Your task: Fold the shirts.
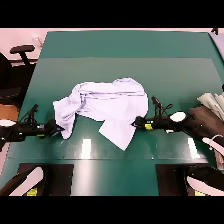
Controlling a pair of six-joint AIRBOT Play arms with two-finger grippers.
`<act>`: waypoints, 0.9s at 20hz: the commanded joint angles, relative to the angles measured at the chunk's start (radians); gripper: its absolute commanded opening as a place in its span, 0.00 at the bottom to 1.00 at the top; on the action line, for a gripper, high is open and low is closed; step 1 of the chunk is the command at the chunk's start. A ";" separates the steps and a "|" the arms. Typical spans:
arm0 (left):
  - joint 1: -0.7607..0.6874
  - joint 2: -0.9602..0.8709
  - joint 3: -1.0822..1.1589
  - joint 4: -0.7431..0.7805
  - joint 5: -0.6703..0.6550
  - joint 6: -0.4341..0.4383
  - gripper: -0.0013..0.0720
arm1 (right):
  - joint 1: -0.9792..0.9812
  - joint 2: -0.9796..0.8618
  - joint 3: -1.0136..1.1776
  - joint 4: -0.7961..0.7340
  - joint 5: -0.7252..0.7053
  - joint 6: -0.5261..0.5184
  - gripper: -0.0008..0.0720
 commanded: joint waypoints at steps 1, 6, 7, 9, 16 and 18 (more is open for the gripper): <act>0.000 0.019 0.154 0.030 -0.148 0.010 0.05 | -0.011 0.072 0.076 0.008 0.001 0.003 0.04; 0.000 0.114 0.618 0.038 -0.270 -0.095 0.05 | -0.212 0.325 0.308 0.001 0.037 0.003 0.04; 0.000 0.126 0.737 0.037 -0.301 -0.110 0.05 | -0.275 0.369 0.365 0.000 0.074 0.003 0.04; 0.000 0.142 0.985 0.039 -0.323 -0.132 0.05 | -0.409 0.446 0.480 0.000 0.166 0.003 0.04; 0.000 0.150 1.739 0.188 -0.288 -0.201 0.05 | -0.948 0.634 0.927 0.011 0.444 0.016 0.04; 0.000 0.154 1.796 0.189 -0.268 -0.201 0.05 | -0.985 0.635 1.075 0.011 0.361 0.003 0.04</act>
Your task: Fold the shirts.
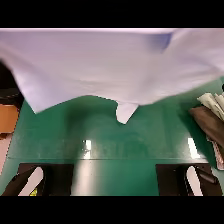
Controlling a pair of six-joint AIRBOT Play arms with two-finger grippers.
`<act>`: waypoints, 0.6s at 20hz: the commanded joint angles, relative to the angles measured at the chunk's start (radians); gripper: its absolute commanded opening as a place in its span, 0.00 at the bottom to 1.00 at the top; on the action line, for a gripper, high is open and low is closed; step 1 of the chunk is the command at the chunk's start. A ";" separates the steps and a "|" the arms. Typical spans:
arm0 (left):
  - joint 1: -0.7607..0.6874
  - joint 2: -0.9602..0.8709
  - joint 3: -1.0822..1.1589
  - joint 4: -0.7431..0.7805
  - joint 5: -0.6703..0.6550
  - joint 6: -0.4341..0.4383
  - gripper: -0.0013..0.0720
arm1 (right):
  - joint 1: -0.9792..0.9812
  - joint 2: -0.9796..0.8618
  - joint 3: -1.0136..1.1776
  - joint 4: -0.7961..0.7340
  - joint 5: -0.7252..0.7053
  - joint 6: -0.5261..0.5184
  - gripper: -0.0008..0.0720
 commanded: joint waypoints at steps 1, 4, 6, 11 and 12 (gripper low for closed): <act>0.000 0.004 0.173 0.043 0.040 -0.023 0.05 | -0.135 0.004 0.276 -0.002 -0.027 -0.005 0.04; 0.000 -0.002 0.088 -0.017 0.090 -0.018 0.05 | -0.150 -0.149 0.486 -0.002 0.056 0.008 0.04; 0.000 -0.006 -0.055 -0.110 0.129 0.035 0.05 | -0.147 -0.274 0.518 0.001 0.183 0.035 0.04; -0.001 -0.095 -0.484 -0.240 0.173 0.205 0.05 | 0.098 -0.450 0.196 -0.159 0.216 -0.020 0.04; -0.024 -0.126 -0.582 -0.277 0.214 0.267 0.05 | 0.182 -0.480 0.100 -0.223 0.169 -0.042 0.04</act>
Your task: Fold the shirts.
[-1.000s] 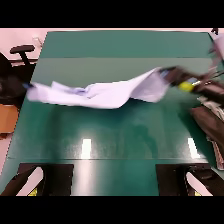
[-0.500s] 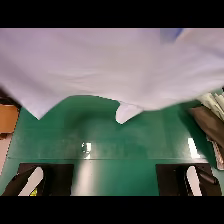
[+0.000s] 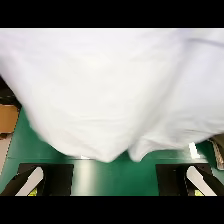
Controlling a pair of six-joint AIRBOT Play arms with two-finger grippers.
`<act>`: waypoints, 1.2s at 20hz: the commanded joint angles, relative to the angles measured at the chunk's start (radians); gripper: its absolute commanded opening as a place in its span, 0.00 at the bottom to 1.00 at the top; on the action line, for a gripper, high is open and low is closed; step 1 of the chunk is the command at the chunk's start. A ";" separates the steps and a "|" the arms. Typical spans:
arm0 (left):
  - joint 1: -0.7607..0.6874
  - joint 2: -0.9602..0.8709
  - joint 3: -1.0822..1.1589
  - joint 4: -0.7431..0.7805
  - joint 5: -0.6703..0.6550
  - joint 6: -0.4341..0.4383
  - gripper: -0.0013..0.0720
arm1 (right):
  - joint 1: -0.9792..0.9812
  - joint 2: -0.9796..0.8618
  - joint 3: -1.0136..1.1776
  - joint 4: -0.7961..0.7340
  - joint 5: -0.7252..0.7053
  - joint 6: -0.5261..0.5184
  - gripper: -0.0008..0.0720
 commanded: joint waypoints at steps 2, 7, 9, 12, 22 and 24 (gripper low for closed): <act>-0.122 -0.128 -0.401 -0.092 0.201 0.266 0.05 | 0.294 -0.163 -0.327 -0.214 -0.174 -0.085 0.04; -0.319 -0.448 -0.534 -0.076 0.665 0.443 0.05 | 0.434 -0.462 -0.401 -0.227 -0.451 -0.177 0.04; -0.327 -0.569 -0.470 -0.084 0.718 0.446 0.05 | 0.436 -0.593 -0.306 -0.225 -0.441 -0.192 0.04; -0.326 -0.662 -0.335 -0.089 0.723 0.467 0.05 | 0.428 -0.729 -0.121 -0.226 -0.384 -0.191 0.04; -0.175 -0.644 -0.343 -0.048 0.402 0.389 0.05 | 0.402 -0.671 -0.222 -0.238 -0.216 -0.163 0.04; -0.152 -0.638 -0.360 -0.040 0.320 0.389 0.05 | 0.391 -0.601 -0.347 -0.238 -0.238 -0.189 0.04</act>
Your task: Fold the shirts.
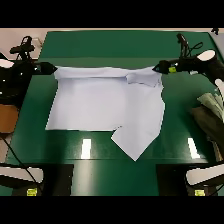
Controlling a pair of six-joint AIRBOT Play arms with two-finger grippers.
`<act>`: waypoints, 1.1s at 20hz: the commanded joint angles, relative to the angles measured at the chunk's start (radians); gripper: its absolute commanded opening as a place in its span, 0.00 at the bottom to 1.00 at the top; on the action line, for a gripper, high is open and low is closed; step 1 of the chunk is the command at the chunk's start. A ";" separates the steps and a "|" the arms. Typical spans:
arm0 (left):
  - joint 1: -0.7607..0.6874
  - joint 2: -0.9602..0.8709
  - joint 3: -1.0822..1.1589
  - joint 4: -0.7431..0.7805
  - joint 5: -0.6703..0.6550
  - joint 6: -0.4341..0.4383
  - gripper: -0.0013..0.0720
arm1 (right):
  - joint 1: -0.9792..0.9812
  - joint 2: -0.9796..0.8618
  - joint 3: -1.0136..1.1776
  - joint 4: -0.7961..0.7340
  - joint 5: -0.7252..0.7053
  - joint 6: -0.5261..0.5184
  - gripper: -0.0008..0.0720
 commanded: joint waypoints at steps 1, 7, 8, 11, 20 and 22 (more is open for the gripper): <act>0.042 0.008 -0.042 0.025 -0.161 -0.010 0.05 | -0.018 0.100 -0.187 -0.003 -0.039 -0.024 0.04; 0.041 0.007 -0.277 0.102 -0.080 -0.006 0.05 | -0.036 0.146 -0.436 0.001 -0.103 -0.036 0.04; 0.040 0.006 -0.301 0.103 -0.066 0.018 0.05 | -0.033 0.146 -0.471 0.006 -0.126 -0.039 0.04; 0.039 -0.002 -0.317 0.101 -0.029 0.043 0.05 | -0.032 0.146 -0.530 0.008 -0.153 -0.040 0.04; 0.040 0.002 -0.311 0.101 -0.005 0.043 0.06 | -0.032 0.146 -0.531 0.008 -0.140 -0.057 0.05; 0.050 0.005 -0.267 0.106 -0.057 0.040 0.43 | -0.037 0.147 -0.494 0.006 -0.087 -0.070 0.48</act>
